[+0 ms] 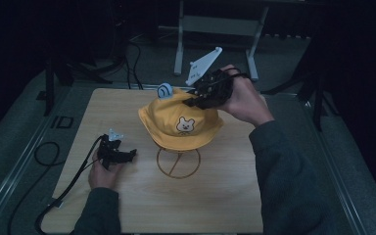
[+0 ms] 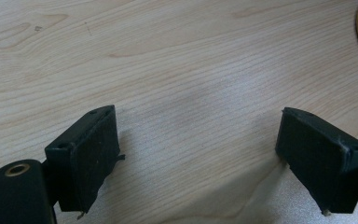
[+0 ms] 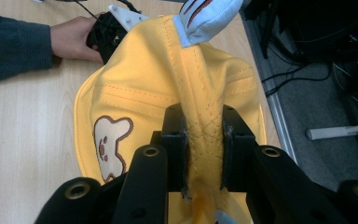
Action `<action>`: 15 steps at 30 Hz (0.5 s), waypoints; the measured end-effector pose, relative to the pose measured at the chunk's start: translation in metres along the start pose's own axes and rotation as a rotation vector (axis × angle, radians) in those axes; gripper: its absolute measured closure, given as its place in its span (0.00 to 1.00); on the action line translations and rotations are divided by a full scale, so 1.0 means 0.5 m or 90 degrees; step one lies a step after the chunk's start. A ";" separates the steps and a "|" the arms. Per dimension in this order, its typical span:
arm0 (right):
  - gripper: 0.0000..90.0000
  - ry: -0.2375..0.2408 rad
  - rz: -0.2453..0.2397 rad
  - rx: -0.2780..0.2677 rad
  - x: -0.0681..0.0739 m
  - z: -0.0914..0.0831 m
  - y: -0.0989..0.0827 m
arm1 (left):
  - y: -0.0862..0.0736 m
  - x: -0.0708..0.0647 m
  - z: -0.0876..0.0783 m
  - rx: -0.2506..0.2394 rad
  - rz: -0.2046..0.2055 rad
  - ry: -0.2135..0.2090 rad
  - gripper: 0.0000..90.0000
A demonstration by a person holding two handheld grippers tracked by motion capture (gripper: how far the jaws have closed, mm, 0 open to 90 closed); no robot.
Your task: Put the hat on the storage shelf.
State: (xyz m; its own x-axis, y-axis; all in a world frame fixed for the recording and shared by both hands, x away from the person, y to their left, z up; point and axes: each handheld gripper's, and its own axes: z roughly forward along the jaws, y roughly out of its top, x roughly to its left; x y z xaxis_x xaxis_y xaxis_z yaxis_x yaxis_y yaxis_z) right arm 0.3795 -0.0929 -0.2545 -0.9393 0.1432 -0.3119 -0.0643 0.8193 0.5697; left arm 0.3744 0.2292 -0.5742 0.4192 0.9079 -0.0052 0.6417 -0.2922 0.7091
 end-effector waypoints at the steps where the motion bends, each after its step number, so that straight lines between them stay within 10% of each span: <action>1: 0.84 0.003 -0.001 0.002 0.001 0.004 0.002 | 0.000 0.000 0.000 0.000 0.000 0.000 0.14; 10: 0.80 0.013 0.005 0.011 0.001 0.039 0.014 | 0.000 0.000 0.000 0.000 0.000 0.000 0.14; 15: 0.56 0.030 0.027 -0.001 -0.001 0.058 0.020 | 0.000 0.000 0.000 0.000 0.000 0.000 0.14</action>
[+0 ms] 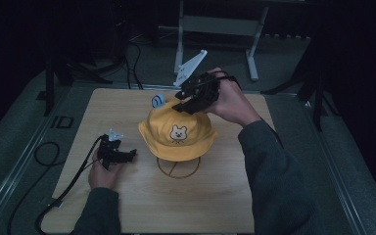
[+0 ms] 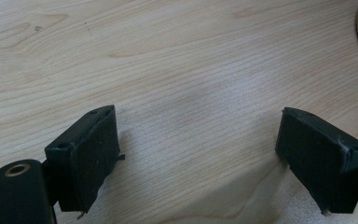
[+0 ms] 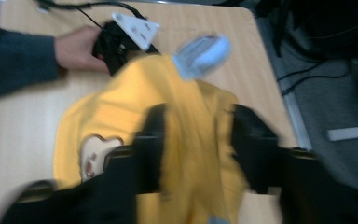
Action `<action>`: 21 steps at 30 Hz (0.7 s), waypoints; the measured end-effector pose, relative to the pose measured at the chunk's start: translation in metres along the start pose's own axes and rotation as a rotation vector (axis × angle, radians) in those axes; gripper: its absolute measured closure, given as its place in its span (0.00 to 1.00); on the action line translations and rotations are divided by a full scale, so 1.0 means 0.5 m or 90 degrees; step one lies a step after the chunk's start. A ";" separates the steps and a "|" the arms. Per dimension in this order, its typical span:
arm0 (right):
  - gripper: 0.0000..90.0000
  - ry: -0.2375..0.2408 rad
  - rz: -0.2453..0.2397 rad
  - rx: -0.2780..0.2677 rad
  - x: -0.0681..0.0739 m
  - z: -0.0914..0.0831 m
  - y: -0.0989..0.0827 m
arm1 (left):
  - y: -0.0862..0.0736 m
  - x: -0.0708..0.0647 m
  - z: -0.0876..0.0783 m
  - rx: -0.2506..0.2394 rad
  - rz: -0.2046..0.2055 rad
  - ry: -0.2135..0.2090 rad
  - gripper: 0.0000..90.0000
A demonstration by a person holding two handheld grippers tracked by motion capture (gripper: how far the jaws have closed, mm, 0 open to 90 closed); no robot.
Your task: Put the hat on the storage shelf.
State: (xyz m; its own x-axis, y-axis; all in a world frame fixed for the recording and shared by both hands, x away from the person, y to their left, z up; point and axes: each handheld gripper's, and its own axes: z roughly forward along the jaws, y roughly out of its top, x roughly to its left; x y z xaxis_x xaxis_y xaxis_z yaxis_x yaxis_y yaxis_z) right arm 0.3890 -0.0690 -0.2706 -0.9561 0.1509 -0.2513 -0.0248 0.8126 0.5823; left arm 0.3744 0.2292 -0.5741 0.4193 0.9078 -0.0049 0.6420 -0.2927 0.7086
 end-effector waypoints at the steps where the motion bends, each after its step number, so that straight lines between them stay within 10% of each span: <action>1: 0.50 0.010 0.005 0.003 0.000 0.004 0.001 | 0.000 0.000 0.000 0.000 0.000 0.000 0.14; 9: 0.31 -0.048 0.004 0.029 0.008 0.018 -0.012 | 0.000 0.000 0.000 0.000 0.000 0.000 0.15; 21: 0.30 -0.064 -0.014 0.027 0.020 -0.007 -0.014 | 0.000 0.000 0.000 0.000 0.000 0.000 0.15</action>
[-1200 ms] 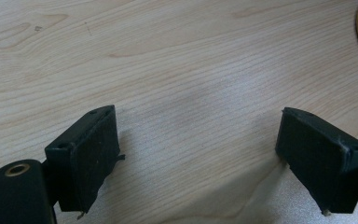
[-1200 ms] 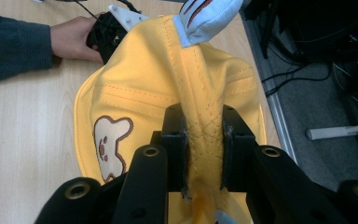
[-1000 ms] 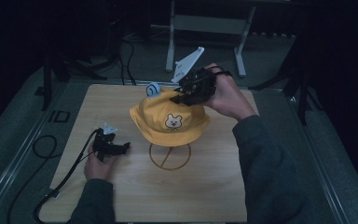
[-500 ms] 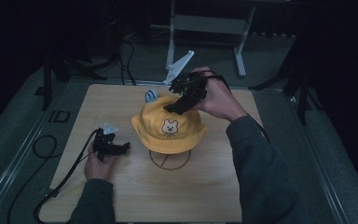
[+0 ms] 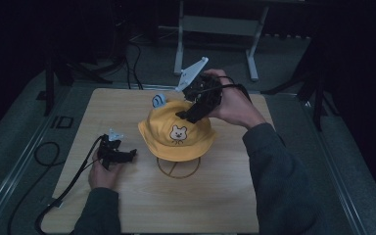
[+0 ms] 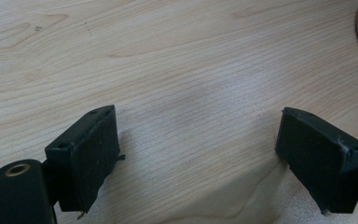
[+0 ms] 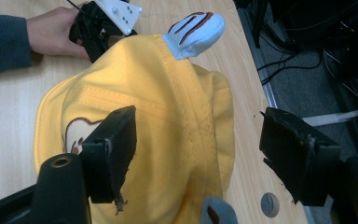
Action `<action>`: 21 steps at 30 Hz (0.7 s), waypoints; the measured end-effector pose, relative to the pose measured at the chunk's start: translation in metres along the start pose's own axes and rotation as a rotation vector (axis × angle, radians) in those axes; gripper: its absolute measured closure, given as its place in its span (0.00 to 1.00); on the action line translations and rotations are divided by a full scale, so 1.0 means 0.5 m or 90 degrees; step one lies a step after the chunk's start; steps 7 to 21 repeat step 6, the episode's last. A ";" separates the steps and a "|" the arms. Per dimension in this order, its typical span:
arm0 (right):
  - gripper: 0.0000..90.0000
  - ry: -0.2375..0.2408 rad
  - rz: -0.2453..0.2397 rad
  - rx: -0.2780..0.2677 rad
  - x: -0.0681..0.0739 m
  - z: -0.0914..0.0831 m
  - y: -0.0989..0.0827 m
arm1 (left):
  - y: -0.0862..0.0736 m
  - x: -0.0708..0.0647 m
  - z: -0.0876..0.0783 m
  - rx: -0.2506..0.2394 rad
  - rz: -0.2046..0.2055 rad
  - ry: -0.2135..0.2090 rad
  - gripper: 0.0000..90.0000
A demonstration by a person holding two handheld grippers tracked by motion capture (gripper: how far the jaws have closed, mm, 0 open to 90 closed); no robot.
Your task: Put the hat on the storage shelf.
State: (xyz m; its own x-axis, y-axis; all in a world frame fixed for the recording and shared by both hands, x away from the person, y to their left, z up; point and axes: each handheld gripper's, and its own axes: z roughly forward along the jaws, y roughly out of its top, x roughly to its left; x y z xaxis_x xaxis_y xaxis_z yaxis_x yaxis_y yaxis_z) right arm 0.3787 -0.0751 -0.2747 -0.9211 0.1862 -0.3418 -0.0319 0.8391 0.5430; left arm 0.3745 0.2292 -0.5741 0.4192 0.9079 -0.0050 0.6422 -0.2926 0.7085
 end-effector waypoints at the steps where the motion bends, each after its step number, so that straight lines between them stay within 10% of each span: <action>1: 0.30 -0.004 -0.003 0.005 0.001 -0.002 -0.002 | 0.000 0.000 0.000 0.000 0.001 0.000 0.15; 21: 0.30 -0.015 -0.018 0.018 0.002 -0.005 -0.009 | 0.000 0.000 0.000 0.000 0.001 0.000 0.15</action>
